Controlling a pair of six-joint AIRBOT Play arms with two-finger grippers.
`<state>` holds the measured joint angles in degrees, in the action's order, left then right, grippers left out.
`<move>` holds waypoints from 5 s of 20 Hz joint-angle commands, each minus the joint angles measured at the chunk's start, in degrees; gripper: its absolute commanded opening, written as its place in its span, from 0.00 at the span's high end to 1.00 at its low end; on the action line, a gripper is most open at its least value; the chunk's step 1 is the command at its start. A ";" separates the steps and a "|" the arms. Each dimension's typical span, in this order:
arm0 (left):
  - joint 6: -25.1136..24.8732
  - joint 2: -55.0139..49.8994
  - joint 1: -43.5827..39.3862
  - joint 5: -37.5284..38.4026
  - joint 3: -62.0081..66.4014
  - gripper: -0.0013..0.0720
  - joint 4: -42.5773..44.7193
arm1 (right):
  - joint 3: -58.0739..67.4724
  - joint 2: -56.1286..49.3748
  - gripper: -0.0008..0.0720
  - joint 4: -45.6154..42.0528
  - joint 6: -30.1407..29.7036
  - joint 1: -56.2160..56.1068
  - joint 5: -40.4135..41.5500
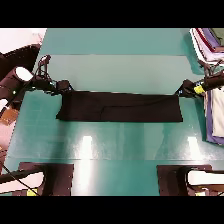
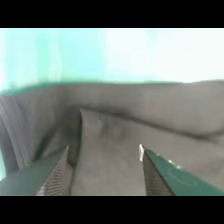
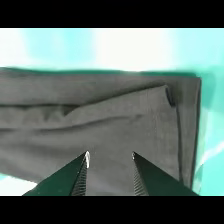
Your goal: Fold the shirts.
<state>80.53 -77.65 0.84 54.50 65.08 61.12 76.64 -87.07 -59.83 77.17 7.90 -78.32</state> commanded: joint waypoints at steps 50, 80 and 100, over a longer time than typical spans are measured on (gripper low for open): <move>3.43 -8.74 -7.26 9.03 28.61 0.95 6.25 | 16.26 -3.28 0.96 38.10 -16.46 -45.05 15.91; 2.97 2.89 4.85 13.86 28.52 0.95 7.04 | -4.70 -14.86 0.20 27.36 -9.86 -30.03 15.30; 3.19 2.89 -11.65 12.00 28.52 0.95 6.75 | 10.75 -5.42 0.96 22.05 -7.96 -12.33 13.92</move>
<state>83.55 -74.81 -9.08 66.72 93.58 68.05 90.54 -99.53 -33.78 68.45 -14.72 -64.34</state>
